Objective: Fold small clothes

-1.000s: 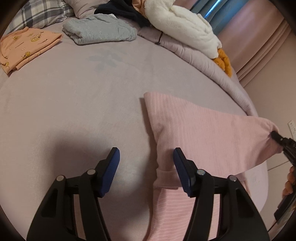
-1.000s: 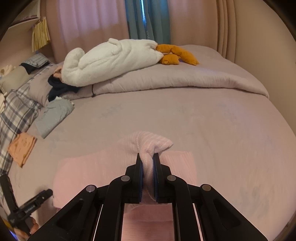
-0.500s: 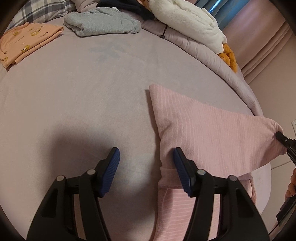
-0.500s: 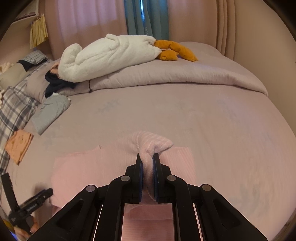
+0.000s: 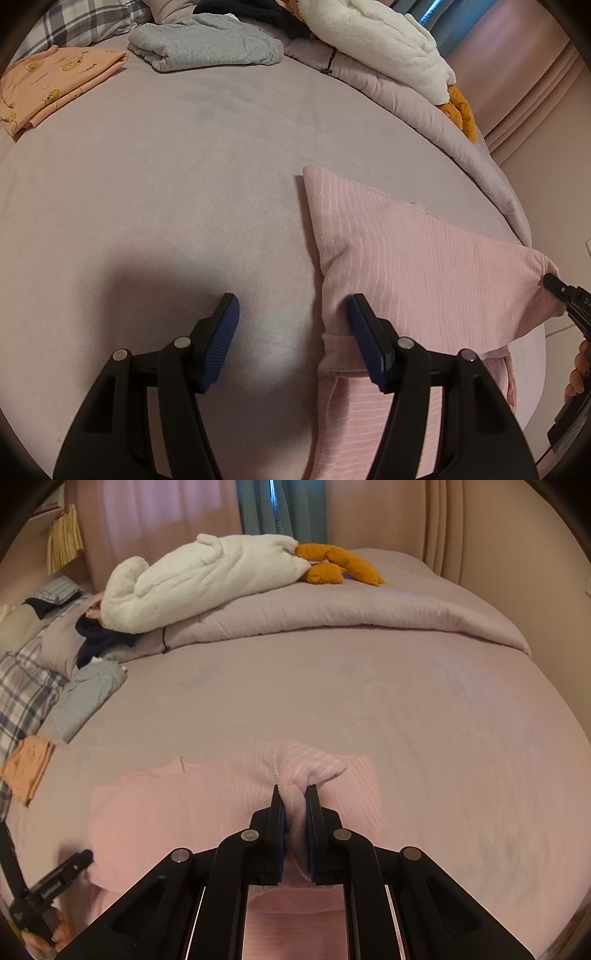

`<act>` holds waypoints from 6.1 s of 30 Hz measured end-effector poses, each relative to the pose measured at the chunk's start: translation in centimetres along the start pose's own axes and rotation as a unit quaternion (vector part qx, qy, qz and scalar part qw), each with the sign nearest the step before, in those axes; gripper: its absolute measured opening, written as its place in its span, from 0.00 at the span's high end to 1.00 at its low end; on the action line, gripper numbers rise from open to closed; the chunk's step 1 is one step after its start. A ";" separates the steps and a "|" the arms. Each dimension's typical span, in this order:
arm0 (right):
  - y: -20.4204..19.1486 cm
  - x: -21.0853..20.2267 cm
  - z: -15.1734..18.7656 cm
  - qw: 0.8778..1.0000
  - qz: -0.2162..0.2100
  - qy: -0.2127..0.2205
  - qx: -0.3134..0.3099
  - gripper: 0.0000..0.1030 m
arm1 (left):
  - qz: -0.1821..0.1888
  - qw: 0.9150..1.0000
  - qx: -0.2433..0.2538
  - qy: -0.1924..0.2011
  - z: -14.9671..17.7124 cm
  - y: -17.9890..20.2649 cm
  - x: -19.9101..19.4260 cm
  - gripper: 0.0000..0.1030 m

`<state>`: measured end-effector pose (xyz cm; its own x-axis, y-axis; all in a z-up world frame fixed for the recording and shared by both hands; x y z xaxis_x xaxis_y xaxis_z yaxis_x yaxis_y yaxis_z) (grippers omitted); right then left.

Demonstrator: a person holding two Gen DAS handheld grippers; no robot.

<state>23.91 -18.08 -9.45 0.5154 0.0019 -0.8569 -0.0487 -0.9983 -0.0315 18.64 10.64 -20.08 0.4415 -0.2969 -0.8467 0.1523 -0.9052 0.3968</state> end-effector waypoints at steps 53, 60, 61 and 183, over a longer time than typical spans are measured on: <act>5.0 3.8 4.6 0.996 0.046 -0.069 0.023 0.87 | -0.013 1.000 0.007 0.005 -0.1 -0.3 0.4 0.38; 6.1 6.1 5.5 0.994 0.047 -0.082 0.052 0.87 | -0.012 1.000 0.007 0.005 -0.1 -0.3 0.5 0.37; 6.2 6.1 5.6 0.994 0.050 -0.079 0.053 0.87 | -0.011 1.000 0.006 0.005 -0.1 -0.3 0.5 0.37; 9.1 -8.0 13.0 0.975 -0.208 0.037 0.067 0.94 | 0.055 0.996 0.018 0.063 11.9 6.2 -9.1 0.93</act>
<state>8.28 -26.45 -9.59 0.5748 0.3962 -0.7160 0.0691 -0.8953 -0.4400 4.99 4.09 -14.11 0.5625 -0.3563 -0.7461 0.0653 -0.8804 0.4697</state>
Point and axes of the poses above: each gripper's, at about its wrist camera, not at the fingertips, and x roughly the way its jaws point, y to its right, z to its underside, the point moved 5 cm from there along x, roughly the way its jaws point, and after that the axes turned 8 degrees about -y, right-handed, at the moved point
